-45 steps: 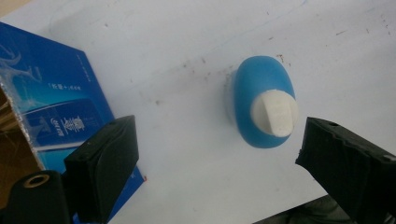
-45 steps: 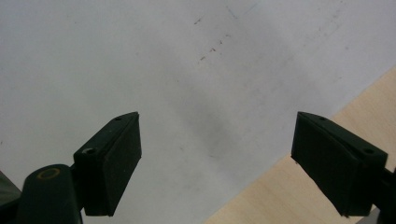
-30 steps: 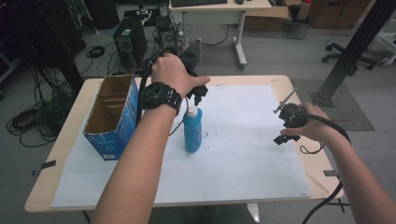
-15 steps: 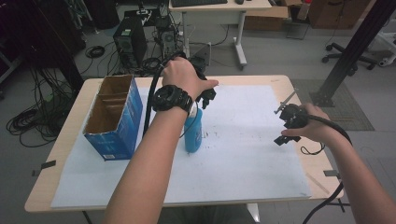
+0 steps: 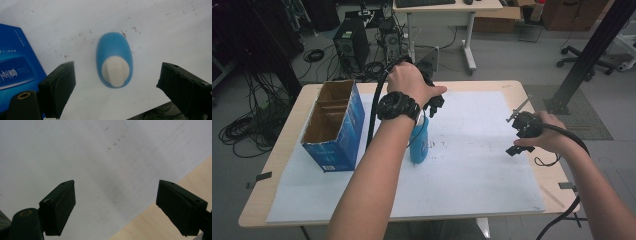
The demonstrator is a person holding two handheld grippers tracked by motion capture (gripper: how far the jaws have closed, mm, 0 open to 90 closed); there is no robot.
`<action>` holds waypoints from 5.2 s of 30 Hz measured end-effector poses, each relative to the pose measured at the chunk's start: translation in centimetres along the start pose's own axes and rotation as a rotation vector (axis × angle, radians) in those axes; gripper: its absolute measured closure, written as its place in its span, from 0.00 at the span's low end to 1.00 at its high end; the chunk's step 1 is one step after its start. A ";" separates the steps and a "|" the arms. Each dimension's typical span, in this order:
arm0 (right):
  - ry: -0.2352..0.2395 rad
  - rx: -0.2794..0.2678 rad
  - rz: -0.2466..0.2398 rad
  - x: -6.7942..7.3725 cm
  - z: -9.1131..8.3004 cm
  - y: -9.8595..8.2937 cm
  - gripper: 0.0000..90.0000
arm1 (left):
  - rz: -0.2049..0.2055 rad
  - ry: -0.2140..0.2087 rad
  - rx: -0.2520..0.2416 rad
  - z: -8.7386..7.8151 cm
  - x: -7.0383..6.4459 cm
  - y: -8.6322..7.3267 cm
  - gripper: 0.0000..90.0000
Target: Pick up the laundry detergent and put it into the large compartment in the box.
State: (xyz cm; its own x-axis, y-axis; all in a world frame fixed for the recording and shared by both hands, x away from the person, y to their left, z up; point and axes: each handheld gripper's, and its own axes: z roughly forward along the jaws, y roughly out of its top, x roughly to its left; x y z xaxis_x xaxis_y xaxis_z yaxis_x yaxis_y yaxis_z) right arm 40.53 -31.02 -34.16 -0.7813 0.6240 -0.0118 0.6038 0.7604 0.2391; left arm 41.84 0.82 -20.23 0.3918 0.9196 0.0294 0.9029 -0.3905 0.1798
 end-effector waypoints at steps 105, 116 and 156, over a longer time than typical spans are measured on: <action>0.034 0.025 0.002 -0.1 2.7 -0.5 0.17 | -0.083 0.030 0.118 8.8 -0.4 -0.2 0.31; 0.036 0.026 -0.001 0.0 2.8 -0.5 0.17 | -0.106 0.027 0.117 9.2 -0.2 -0.1 0.39; 0.033 0.029 0.005 -0.1 2.5 -0.6 0.17 | -0.103 -0.015 0.143 8.8 0.4 0.0 0.42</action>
State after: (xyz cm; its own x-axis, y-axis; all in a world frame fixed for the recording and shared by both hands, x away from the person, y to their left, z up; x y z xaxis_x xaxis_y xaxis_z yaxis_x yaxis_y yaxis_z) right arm 40.63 -31.07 -36.74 -0.7828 0.6220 0.0211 0.6116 0.7626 0.2104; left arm 43.50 0.81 -28.83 0.2975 0.9547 0.0031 0.9539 -0.2974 0.0397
